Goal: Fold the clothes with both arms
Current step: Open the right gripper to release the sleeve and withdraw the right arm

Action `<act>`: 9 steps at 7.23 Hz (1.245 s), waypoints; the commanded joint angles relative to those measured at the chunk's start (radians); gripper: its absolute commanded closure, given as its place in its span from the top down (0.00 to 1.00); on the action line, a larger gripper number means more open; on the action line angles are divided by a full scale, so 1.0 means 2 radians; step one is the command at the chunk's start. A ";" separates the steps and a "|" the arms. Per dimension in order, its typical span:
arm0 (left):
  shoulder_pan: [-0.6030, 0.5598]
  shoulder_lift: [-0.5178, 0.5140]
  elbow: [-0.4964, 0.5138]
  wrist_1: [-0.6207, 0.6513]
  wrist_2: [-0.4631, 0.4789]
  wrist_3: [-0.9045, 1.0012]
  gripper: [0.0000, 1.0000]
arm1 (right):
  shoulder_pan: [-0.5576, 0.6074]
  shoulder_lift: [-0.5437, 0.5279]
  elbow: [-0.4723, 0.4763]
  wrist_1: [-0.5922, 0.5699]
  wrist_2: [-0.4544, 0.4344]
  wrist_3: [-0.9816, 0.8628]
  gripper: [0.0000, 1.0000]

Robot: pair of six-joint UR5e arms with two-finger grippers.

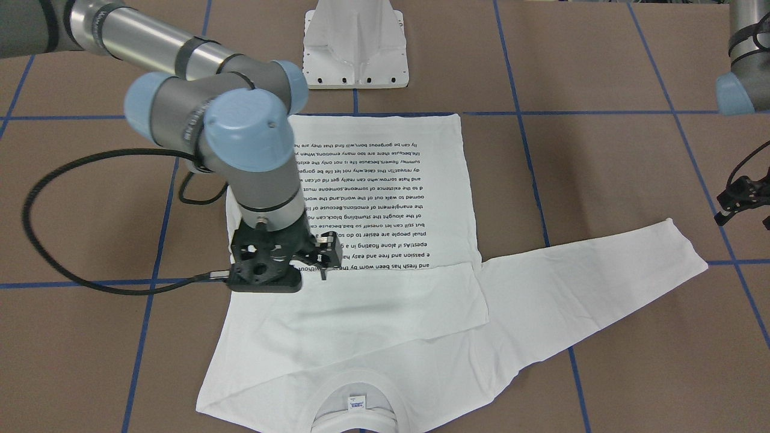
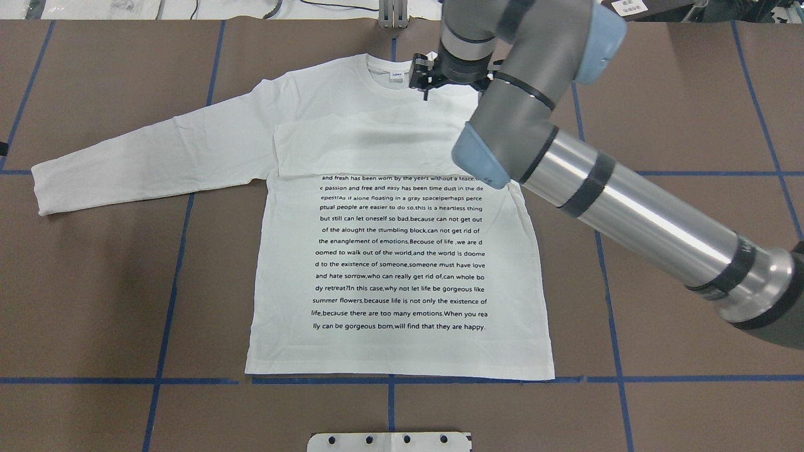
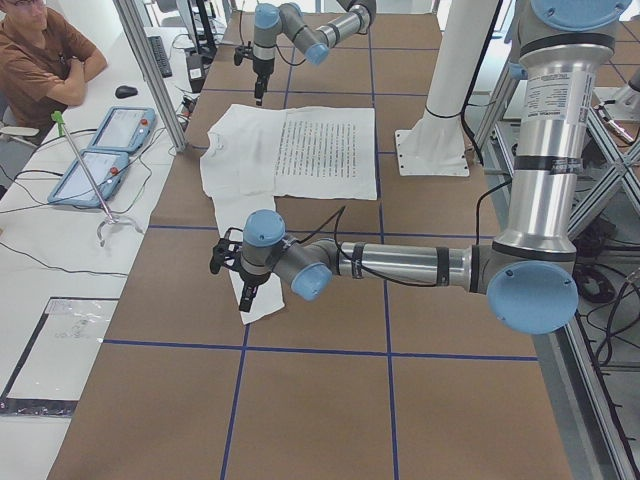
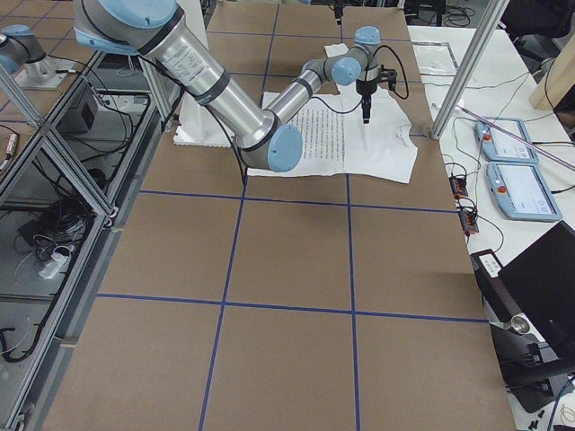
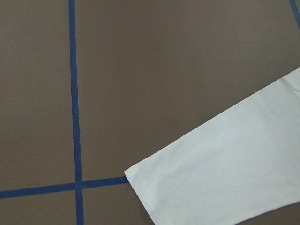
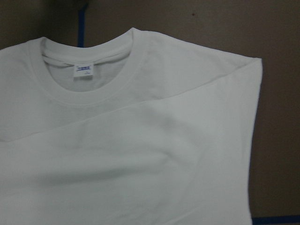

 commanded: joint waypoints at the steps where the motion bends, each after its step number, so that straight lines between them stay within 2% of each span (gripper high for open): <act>1: 0.010 -0.025 0.067 -0.013 0.011 -0.003 1.00 | 0.096 -0.130 0.090 -0.021 0.061 -0.147 1.00; 3: 0.020 -0.057 0.117 -0.033 0.010 -0.032 1.00 | 0.185 -0.185 0.092 -0.023 0.141 -0.267 1.00; 4: 0.038 -0.058 0.125 -0.063 0.011 -0.095 1.00 | 0.216 -0.201 0.094 -0.043 0.154 -0.331 1.00; 5: 0.049 -0.057 0.125 -0.072 0.011 -0.121 1.00 | 0.234 -0.197 0.097 -0.099 0.154 -0.394 1.00; 6: 0.053 -0.055 0.128 -0.072 0.012 -0.123 0.99 | 0.241 -0.198 0.102 -0.117 0.154 -0.416 1.00; 9: 0.068 -0.051 0.139 -0.073 0.013 -0.124 0.99 | 0.246 -0.221 0.117 -0.119 0.154 -0.416 1.00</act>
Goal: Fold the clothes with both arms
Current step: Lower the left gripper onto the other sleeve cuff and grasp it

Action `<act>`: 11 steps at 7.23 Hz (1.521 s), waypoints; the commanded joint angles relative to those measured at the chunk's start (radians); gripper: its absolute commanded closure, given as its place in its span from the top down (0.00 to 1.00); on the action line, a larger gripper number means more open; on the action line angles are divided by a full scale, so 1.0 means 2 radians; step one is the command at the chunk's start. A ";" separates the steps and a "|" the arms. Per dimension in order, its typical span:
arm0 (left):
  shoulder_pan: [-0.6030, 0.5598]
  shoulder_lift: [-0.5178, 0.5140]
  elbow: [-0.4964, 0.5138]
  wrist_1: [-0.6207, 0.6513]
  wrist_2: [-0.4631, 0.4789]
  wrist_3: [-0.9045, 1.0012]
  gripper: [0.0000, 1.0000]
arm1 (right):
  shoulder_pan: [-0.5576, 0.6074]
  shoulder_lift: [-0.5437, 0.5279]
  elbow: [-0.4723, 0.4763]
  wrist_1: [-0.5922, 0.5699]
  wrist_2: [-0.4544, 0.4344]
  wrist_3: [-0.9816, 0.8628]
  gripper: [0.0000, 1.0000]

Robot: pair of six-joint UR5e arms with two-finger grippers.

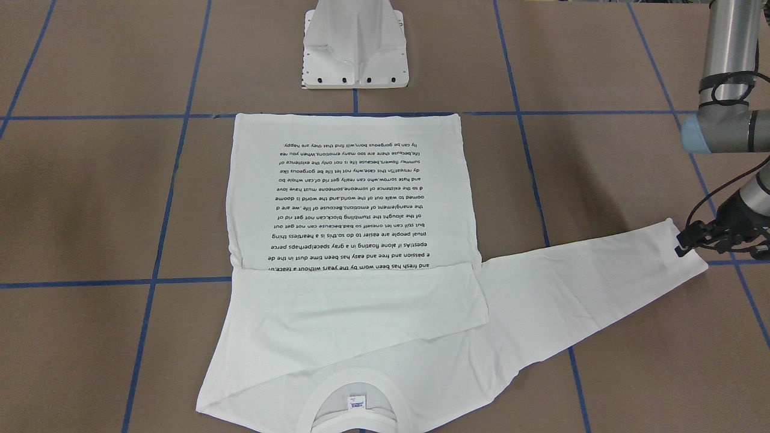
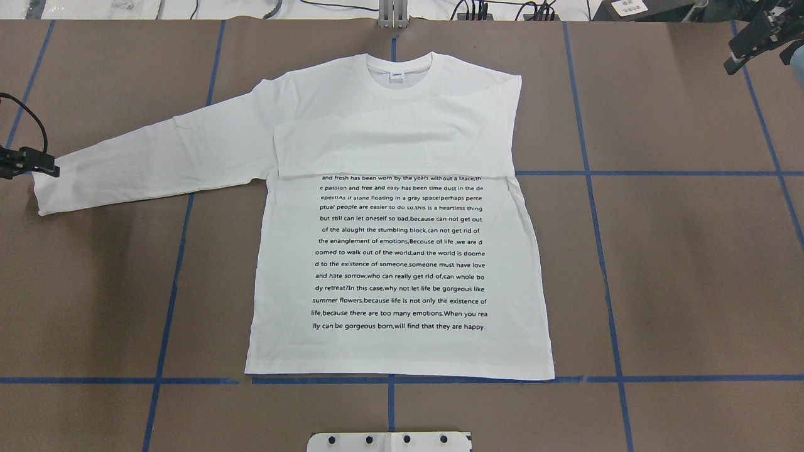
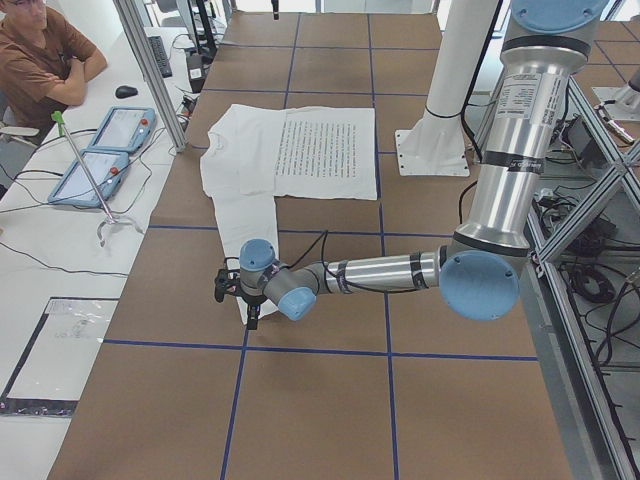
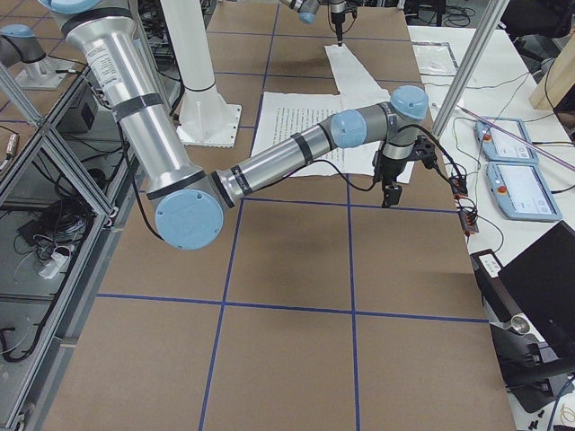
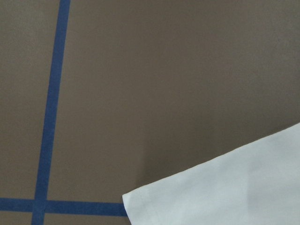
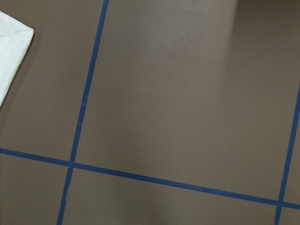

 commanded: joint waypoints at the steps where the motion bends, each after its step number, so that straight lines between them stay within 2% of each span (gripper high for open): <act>1: 0.007 0.002 0.005 -0.001 0.000 0.000 0.99 | 0.001 -0.018 0.016 -0.002 0.001 0.003 1.00; 2: 0.007 0.002 0.005 -0.001 0.001 0.000 0.98 | 0.001 -0.017 0.018 -0.006 0.003 0.006 1.00; 5: 0.007 0.010 0.005 -0.009 0.001 0.000 0.75 | 0.000 -0.016 0.018 -0.007 0.005 0.008 1.00; 8: 0.007 0.010 0.005 -0.009 0.001 0.000 0.63 | 0.000 -0.016 0.019 -0.006 0.008 0.013 1.00; 9: 0.007 0.010 0.005 -0.009 0.001 0.000 0.53 | 0.000 -0.016 0.019 -0.006 0.008 0.013 1.00; 11: 0.007 0.009 0.001 -0.010 0.001 -0.007 0.23 | 0.000 -0.017 0.019 -0.006 0.008 0.013 1.00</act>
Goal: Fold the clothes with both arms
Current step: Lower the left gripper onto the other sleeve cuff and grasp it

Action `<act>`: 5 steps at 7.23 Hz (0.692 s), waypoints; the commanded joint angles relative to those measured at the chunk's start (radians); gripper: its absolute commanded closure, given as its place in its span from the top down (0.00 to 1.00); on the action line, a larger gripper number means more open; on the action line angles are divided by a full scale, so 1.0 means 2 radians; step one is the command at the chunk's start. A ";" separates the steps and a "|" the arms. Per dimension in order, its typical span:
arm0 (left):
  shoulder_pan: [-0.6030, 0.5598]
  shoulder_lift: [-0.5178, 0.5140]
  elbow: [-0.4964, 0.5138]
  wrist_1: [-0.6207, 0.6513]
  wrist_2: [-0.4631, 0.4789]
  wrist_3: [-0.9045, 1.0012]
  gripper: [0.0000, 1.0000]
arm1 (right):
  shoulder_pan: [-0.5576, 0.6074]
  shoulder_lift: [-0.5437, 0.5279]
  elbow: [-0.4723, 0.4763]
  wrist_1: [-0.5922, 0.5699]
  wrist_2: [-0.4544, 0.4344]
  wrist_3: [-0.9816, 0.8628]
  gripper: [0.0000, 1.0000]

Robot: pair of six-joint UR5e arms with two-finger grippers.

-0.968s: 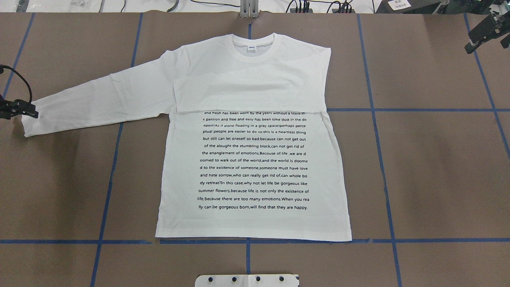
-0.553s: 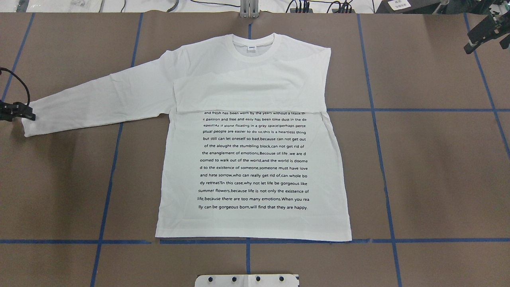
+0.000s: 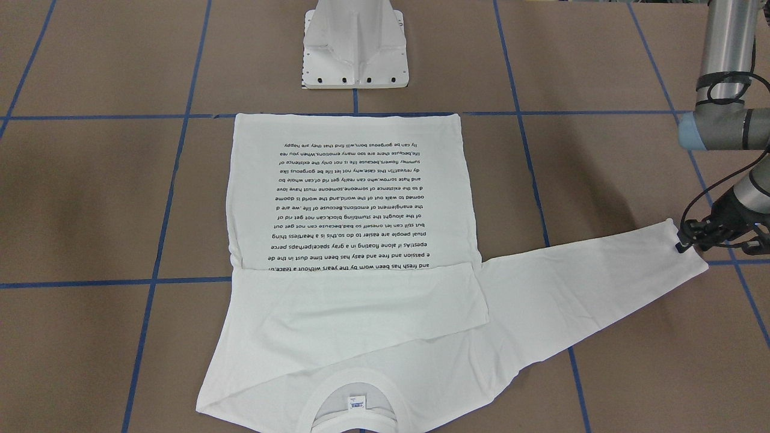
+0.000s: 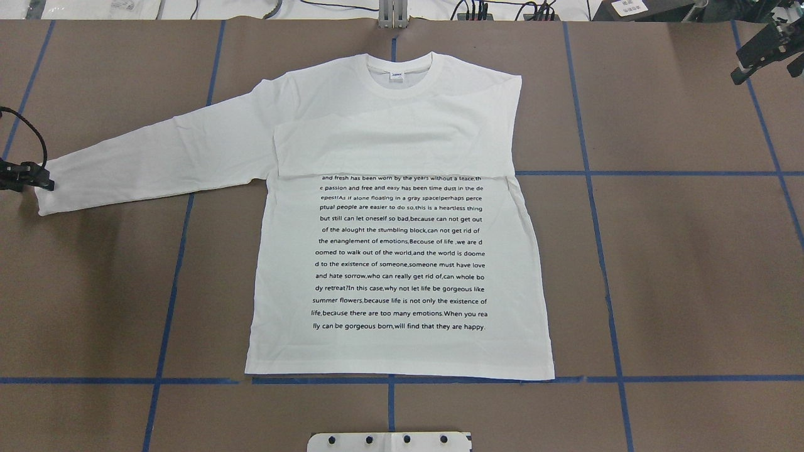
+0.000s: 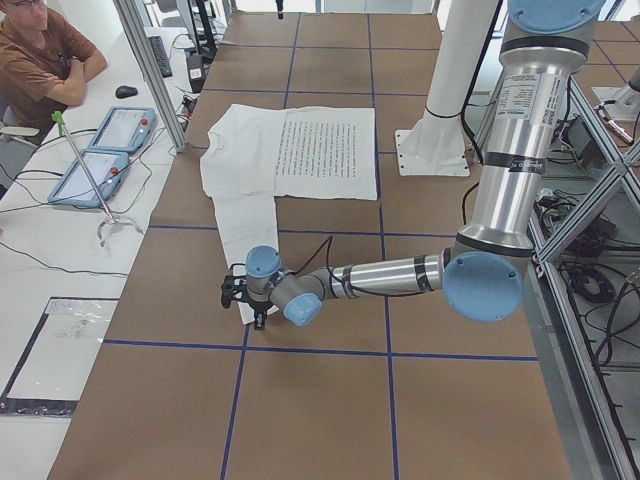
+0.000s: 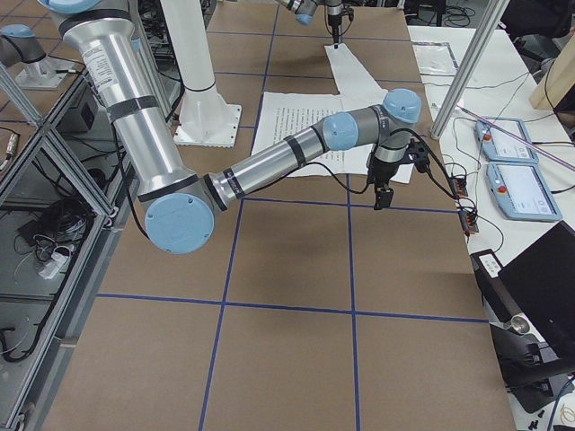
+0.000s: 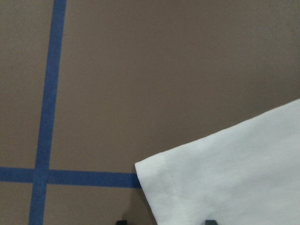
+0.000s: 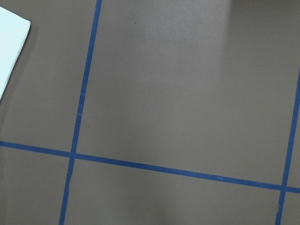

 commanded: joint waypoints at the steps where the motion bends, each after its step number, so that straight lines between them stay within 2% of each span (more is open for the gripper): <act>1: 0.001 -0.001 -0.004 -0.002 0.000 -0.007 0.09 | 0.000 0.003 -0.001 -0.001 -0.002 0.002 1.00; 2: 0.001 -0.001 -0.008 -0.003 -0.001 -0.007 0.00 | -0.001 0.003 -0.002 0.000 -0.002 0.005 1.00; 5: 0.002 0.000 -0.064 0.006 -0.005 -0.032 0.00 | -0.001 -0.002 -0.002 0.000 -0.002 0.005 1.00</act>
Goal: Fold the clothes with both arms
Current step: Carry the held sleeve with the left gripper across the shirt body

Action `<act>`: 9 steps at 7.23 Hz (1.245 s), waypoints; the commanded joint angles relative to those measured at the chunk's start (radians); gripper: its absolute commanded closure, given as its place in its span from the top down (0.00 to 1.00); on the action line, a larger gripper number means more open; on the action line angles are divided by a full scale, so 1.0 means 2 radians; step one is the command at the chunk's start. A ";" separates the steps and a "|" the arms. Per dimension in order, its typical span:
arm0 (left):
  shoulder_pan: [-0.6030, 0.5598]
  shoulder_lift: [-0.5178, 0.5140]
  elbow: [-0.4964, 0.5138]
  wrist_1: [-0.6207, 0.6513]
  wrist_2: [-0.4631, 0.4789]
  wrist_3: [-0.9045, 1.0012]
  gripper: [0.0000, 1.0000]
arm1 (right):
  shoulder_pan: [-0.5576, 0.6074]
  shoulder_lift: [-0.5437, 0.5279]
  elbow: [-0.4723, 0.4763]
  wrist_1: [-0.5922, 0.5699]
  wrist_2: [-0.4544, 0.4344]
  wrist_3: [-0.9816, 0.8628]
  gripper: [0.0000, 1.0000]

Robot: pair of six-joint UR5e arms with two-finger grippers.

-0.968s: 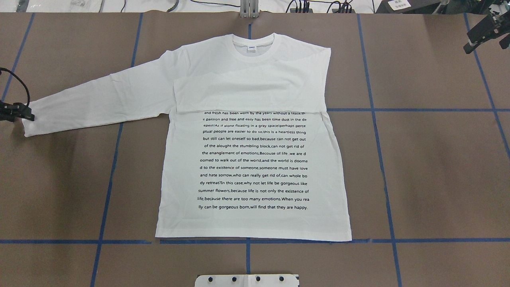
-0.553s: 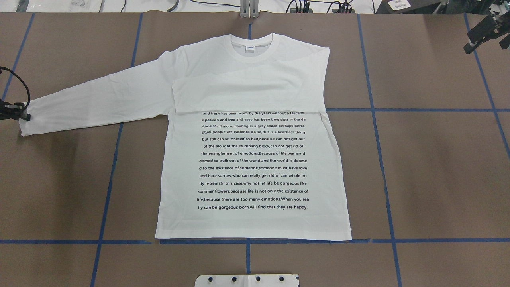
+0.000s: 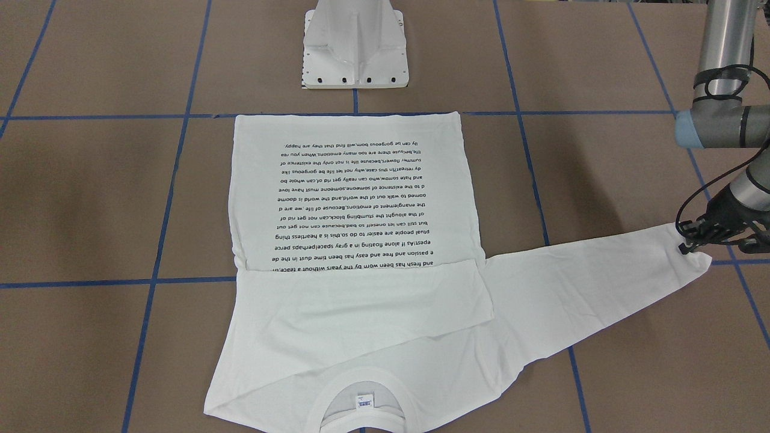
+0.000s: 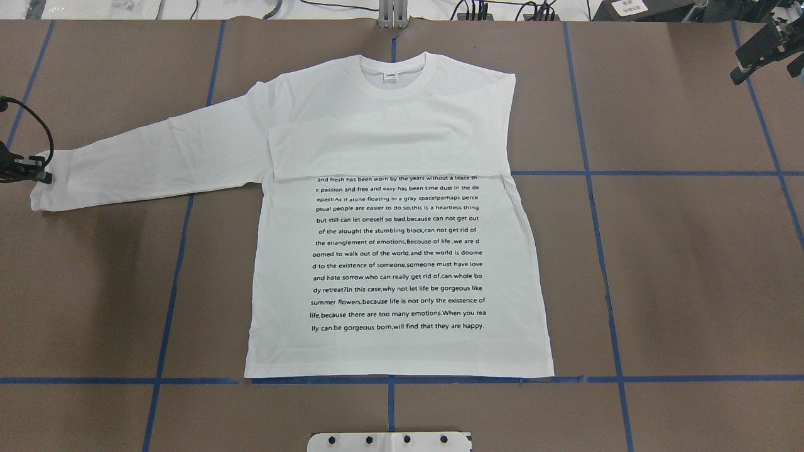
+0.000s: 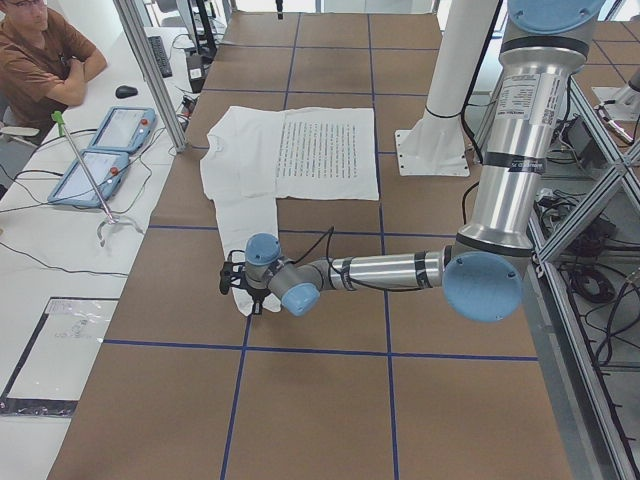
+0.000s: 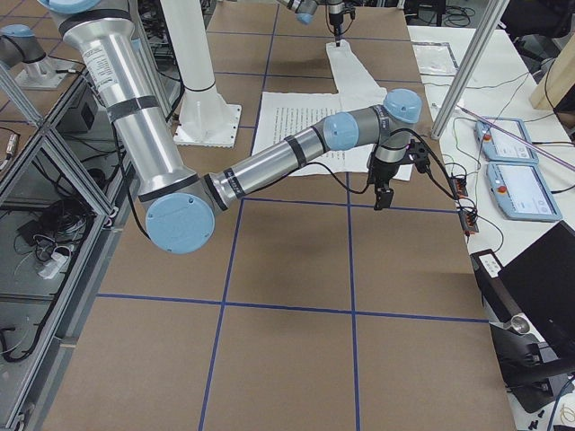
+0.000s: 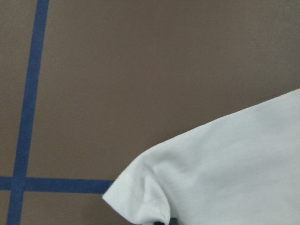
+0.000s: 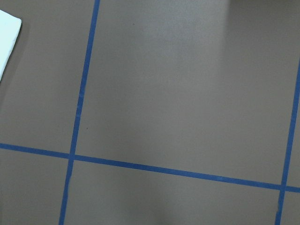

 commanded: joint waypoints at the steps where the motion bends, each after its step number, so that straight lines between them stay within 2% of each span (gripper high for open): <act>1: 0.001 -0.001 -0.053 0.026 -0.002 -0.027 0.00 | 0.000 -0.006 -0.001 0.000 -0.002 0.000 1.00; 3: 0.009 -0.026 -0.161 0.167 -0.007 -0.039 0.00 | 0.000 -0.016 -0.002 0.001 0.000 0.000 1.00; 4: 0.037 -0.080 -0.178 0.229 -0.006 -0.088 0.00 | 0.000 -0.020 -0.002 0.002 0.000 0.001 1.00; 6: 0.111 -0.174 -0.167 0.249 -0.005 -0.214 0.00 | 0.000 -0.039 -0.001 0.006 0.000 0.000 1.00; 8: 0.131 -0.277 -0.134 0.247 -0.007 -0.303 0.00 | 0.000 -0.043 -0.003 0.005 0.000 0.001 1.00; 9: 0.134 -0.344 -0.101 0.238 -0.007 -0.350 0.00 | -0.001 -0.046 -0.002 0.005 0.000 0.002 1.00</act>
